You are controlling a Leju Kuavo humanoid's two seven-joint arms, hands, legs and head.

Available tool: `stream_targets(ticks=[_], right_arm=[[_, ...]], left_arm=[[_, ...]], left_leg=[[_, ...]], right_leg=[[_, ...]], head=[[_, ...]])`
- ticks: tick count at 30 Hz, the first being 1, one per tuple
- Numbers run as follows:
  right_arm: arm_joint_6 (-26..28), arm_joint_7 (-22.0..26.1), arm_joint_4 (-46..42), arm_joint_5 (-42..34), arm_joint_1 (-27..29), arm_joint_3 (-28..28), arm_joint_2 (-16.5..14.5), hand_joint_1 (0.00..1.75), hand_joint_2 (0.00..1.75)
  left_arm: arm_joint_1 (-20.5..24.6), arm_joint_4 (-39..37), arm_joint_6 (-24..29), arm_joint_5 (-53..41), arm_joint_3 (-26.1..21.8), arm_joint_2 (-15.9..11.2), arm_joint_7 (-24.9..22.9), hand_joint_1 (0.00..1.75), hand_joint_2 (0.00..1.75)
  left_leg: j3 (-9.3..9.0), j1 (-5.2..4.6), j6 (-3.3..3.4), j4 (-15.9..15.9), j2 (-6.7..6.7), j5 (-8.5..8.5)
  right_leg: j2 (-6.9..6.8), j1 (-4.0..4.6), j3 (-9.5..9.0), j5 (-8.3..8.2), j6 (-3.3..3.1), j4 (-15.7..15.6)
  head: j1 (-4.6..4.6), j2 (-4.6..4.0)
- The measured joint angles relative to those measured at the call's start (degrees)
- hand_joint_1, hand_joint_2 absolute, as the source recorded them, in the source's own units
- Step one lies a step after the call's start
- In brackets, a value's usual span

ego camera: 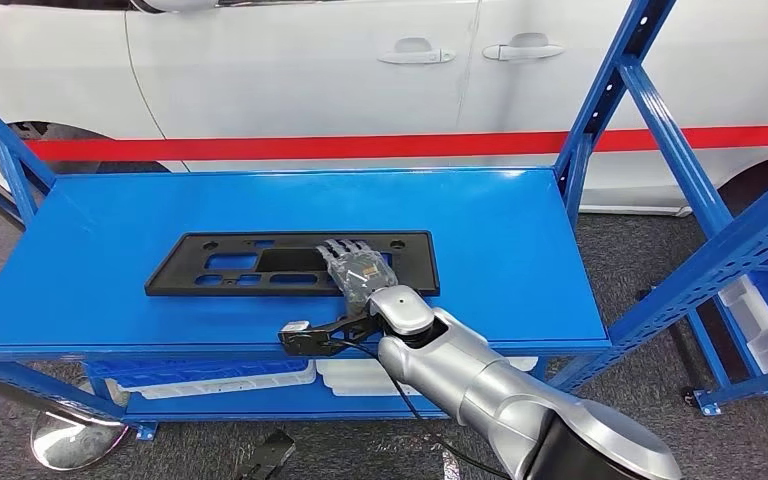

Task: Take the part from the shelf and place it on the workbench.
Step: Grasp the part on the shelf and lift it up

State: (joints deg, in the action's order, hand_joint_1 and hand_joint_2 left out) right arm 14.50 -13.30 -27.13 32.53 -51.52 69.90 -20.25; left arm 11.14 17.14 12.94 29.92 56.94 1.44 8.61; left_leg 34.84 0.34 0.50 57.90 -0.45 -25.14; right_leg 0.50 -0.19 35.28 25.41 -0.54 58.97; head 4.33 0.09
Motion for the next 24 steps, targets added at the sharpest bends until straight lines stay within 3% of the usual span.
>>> stream_targets(ticks=[3, 6, 8, 9, 10, 11, 13, 14, 15, 18, 19, 22, 23, 24], right_arm=[[-0.03, -0.10, 0.60, 0.09, -0.07, 0.36, -0.04, 0.00, 1.75], [-0.05, -0.10, 1.02, 0.13, -0.08, 0.87, -0.10, 0.00, 1.75], [-0.36, -0.10, 1.44, 0.07, 0.01, 1.26, -0.10, 0.00, 1.75], [-0.63, -0.09, 1.63, -0.05, 0.01, 1.37, -0.10, 0.00, 1.75], [-0.96, -0.07, 1.77, -0.21, -0.03, 1.39, -0.11, 0.00, 1.75], [-1.21, -0.04, 1.87, -0.36, -0.11, 1.39, -0.11, 0.21, 1.75], [-1.15, -0.14, 2.08, -0.33, -0.28, 1.40, -0.12, 1.08, 1.75], [-0.70, -0.44, 2.22, -0.08, -0.30, 1.41, -0.12, 1.52, 1.75], [0.03, -0.82, 2.38, 0.25, -0.30, 1.43, -0.12, 1.75, 1.75], [3.25, -1.40, 2.92, 0.96, -0.38, 1.49, -0.07, 1.75, 1.75], [4.21, -1.18, 3.09, 1.02, -0.49, 1.49, -0.04, 1.75, 1.75], [5.60, -0.21, 3.71, 1.15, -0.43, 1.48, 0.09, 1.75, 1.75], [5.75, 0.05, 3.90, 1.23, -0.32, 1.48, 0.15, 1.75, 1.75], [5.91, 0.28, 4.03, 1.33, -0.25, 1.48, 0.21, 1.75, 1.75]], left_arm=[[-0.06, -0.03, 0.00, 0.00, -0.04, -0.03, 0.00, 0.00, 0.00], [-0.12, -0.09, -0.01, 0.00, -0.08, -0.04, 0.00, 0.00, 0.00], [-0.26, -0.15, -0.01, 0.00, -0.10, -0.03, -0.01, 0.00, 0.00], [-0.31, -0.21, -0.01, 0.00, -0.12, -0.03, -0.02, 0.00, 0.00], [-0.32, -0.27, 0.01, 0.01, -0.14, -0.04, -0.03, 0.00, 0.00], [-0.31, -0.33, 0.04, 0.02, -0.18, -0.06, -0.04, 0.00, 0.00], [-0.27, -0.43, 0.16, 0.13, -0.36, -0.10, -0.01, 0.00, 0.00], [-0.30, -0.49, 0.24, 0.23, -0.46, -0.11, 0.07, 0.00, 0.00], [-0.38, -0.58, 0.33, 0.35, -0.56, -0.14, 0.17, 0.00, 0.00], [-0.78, -0.82, 0.60, 0.52, -0.72, -0.22, 0.58, 0.00, 0.00], [-0.86, -0.87, 0.64, 0.52, -0.82, -0.23, 0.67, 0.00, 0.00], [-1.09, -1.14, 0.85, 0.63, -1.17, -0.28, 0.72, 0.00, 0.00], [-1.22, -1.25, 0.96, 0.78, -1.26, -0.31, 0.72, 0.00, 0.00], [-1.36, -1.36, 1.06, 0.96, -1.33, -0.34, 0.74, 0.00, 0.00]], left_leg=[[0.78, 0.19, -0.82, 1.66, 0.08, -1.43], [5.18, 0.42, -1.61, 11.31, 0.14, -6.14], [7.40, 0.49, -1.84, 15.53, 0.14, -6.85], [7.08, 0.50, -1.84, 14.60, 0.15, -5.65], [5.66, 0.51, -1.74, 11.55, 0.15, -3.64], [3.78, 0.50, -1.55, 7.47, 0.15, -1.74], [0.58, 0.24, -1.07, 1.17, 0.11, 0.15], [-0.03, 0.09, -0.82, -0.03, 0.06, 0.11], [-0.23, -0.06, -0.59, -0.26, 0.02, -0.01], [-0.39, 0.24, 0.35, -0.80, 0.04, 0.37], [-0.50, 0.38, 0.69, -1.01, 0.09, 0.48], [-0.55, 0.33, 1.22, -0.93, 0.18, 0.41], [-0.55, 0.32, 1.27, -0.84, 0.17, 0.33], [-0.56, 0.31, 1.27, -0.72, 0.13, 0.24]], right_leg=[[0.00, -0.41, -0.34, -0.35, -0.86, -0.57], [-0.09, -0.52, -0.51, -0.36, -1.29, -0.73], [-0.07, -0.49, -0.52, -0.30, -1.35, -0.67], [0.00, -0.49, -0.55, -0.26, -1.36, -0.61], [0.08, -0.49, -0.64, -0.18, -1.34, -0.56], [0.15, -0.49, -0.74, -0.07, -1.26, -0.51], [0.25, -0.28, -0.78, 0.10, -0.88, -0.44], [0.27, -0.20, -0.74, 0.11, -0.62, -0.47], [0.28, -0.13, -0.71, 0.06, -0.33, -0.54], [0.19, -0.15, -0.17, 0.99, 0.56, 0.51], [0.14, -0.16, 0.79, 2.28, 0.77, 2.61], [0.03, -0.31, 5.86, 6.91, 1.08, 13.30], [0.02, -0.33, 6.89, 7.14, 1.11, 15.24], [0.00, -0.35, 6.93, 6.30, 1.08, 15.01]], head=[[0.15, 0.00], [0.40, 0.00], [0.38, 0.00], [0.40, 0.00], [0.39, 0.00], [0.39, 0.00], [0.36, 0.00], [0.35, 0.00], [0.33, 0.00], [0.22, 0.00], [0.12, 0.00], [-0.09, 0.00], [-0.10, 0.00], [-0.10, 0.00]])
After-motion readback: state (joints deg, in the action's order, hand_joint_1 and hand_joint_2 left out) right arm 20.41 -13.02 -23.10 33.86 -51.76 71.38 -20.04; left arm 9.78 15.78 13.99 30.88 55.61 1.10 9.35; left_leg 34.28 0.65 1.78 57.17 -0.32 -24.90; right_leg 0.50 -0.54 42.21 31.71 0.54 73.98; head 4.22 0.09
